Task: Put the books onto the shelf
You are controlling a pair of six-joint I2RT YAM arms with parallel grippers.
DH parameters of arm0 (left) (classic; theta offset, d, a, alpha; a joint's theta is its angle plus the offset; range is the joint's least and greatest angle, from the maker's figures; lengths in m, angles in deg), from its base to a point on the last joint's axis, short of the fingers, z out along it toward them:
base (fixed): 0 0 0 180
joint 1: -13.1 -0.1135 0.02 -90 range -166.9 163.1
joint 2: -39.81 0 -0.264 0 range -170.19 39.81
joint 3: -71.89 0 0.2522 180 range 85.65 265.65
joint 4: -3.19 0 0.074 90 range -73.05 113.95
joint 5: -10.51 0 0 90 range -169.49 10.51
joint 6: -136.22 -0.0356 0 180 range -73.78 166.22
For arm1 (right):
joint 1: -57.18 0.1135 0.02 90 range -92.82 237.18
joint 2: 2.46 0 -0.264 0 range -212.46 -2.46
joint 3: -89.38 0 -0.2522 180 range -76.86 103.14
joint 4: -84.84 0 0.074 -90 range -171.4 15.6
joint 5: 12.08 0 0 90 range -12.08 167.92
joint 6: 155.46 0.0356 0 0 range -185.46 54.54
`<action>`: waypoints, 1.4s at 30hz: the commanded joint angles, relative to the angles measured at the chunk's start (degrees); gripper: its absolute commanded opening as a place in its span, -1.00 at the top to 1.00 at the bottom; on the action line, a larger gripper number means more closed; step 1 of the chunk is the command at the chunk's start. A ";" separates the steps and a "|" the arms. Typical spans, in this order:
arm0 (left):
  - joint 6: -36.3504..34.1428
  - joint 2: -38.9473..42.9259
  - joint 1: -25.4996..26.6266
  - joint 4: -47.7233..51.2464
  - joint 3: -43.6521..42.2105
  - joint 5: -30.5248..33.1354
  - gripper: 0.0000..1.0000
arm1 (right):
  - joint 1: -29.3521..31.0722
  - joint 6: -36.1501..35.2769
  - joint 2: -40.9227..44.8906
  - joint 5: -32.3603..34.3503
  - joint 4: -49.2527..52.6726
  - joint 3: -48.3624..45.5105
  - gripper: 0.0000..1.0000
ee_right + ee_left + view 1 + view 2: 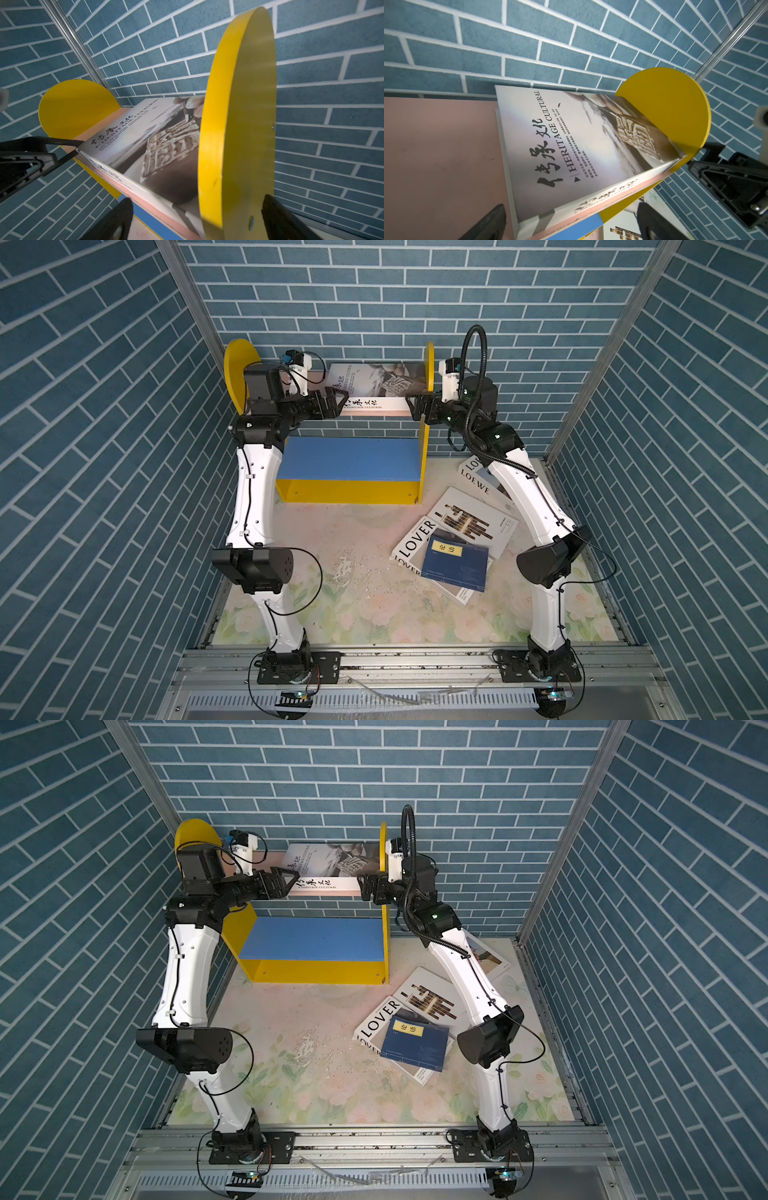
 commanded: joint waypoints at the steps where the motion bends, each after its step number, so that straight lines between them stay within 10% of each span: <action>1: 4.48 -2.95 -1.13 -2.81 4.56 -2.53 -0.99 | -0.16 0.50 0.92 0.48 -1.59 -0.82 -0.94; 15: 19.40 -8.90 -1.75 -12.09 5.94 -10.06 -0.99 | -0.19 0.37 1.56 0.49 -1.65 -1.71 -0.94; 42: 20.40 -5.62 -2.29 -13.67 2.32 -12.64 -0.99 | -0.11 3.27 0.27 -7.68 -1.65 -0.41 -0.90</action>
